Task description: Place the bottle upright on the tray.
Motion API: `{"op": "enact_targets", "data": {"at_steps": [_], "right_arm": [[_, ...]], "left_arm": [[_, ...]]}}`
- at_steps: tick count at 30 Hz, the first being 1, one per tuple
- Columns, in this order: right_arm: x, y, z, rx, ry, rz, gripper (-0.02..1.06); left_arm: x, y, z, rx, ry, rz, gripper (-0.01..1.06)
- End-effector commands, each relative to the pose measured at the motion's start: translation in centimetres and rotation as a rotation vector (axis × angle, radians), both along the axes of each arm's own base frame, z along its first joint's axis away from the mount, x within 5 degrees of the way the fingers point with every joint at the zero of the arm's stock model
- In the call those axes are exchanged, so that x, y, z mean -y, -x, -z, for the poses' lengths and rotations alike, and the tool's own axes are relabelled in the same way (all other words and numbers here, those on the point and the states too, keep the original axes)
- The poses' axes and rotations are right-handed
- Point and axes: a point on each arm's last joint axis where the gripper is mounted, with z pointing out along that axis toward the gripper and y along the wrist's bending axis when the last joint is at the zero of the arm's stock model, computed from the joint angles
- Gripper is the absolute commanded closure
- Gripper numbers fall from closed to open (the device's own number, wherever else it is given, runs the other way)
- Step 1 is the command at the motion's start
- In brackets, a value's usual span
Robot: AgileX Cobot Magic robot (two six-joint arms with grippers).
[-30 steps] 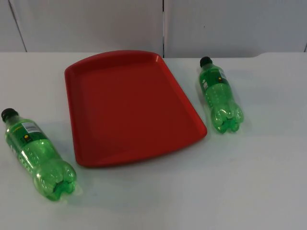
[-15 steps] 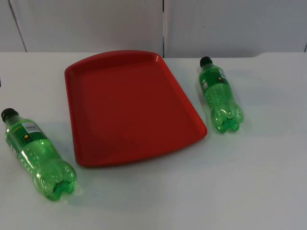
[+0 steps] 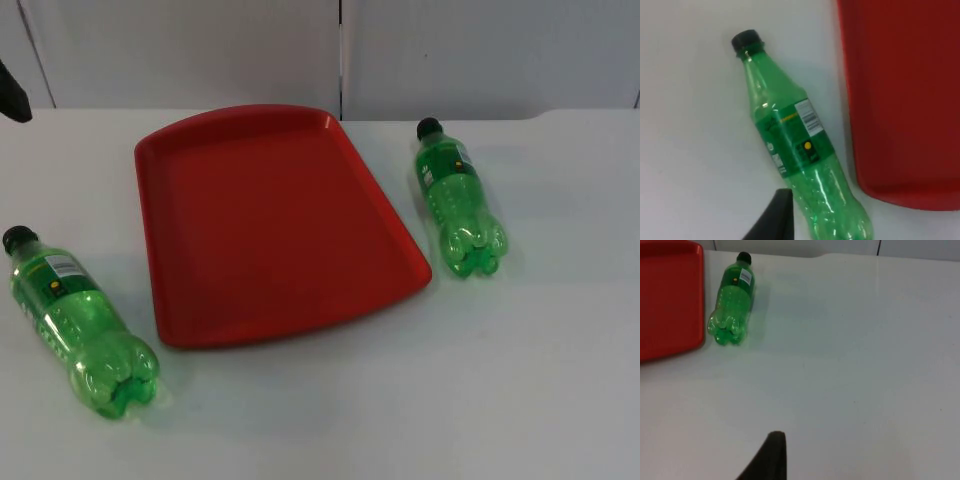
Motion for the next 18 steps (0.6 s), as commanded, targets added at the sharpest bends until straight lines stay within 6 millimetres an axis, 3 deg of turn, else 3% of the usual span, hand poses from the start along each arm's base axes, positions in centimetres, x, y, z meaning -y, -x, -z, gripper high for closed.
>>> {"op": "enact_targets", "data": {"at_steps": [1, 9, 11, 16, 18], "right_arm": [[0.0, 0.0, 0.0, 0.008, 0.002, 0.005, -0.01], [0.0, 0.0, 0.0, 0.008, 0.002, 0.005, -0.01], [0.0, 0.0, 0.0, 0.008, 0.002, 0.005, -0.01], [0.0, 0.0, 0.0, 0.008, 0.002, 0.005, -0.01], [0.0, 0.0, 0.0, 0.008, 0.002, 0.005, -0.01]], "left_arm": [[-0.1, -0.9, 0.0, -0.03, -0.011, -0.015, 0.0], [-0.2, -6.1, 1.8, -0.147, -0.001, -0.055, 0.0], [-0.2, -6.5, 2.2, -0.166, -0.008, -0.058, 0.0], [-0.7, -8.0, 6.2, -0.294, -0.044, -0.115, 0.0], [-0.8, -8.2, 6.9, -0.308, -0.048, -0.124, 0.0]]}}
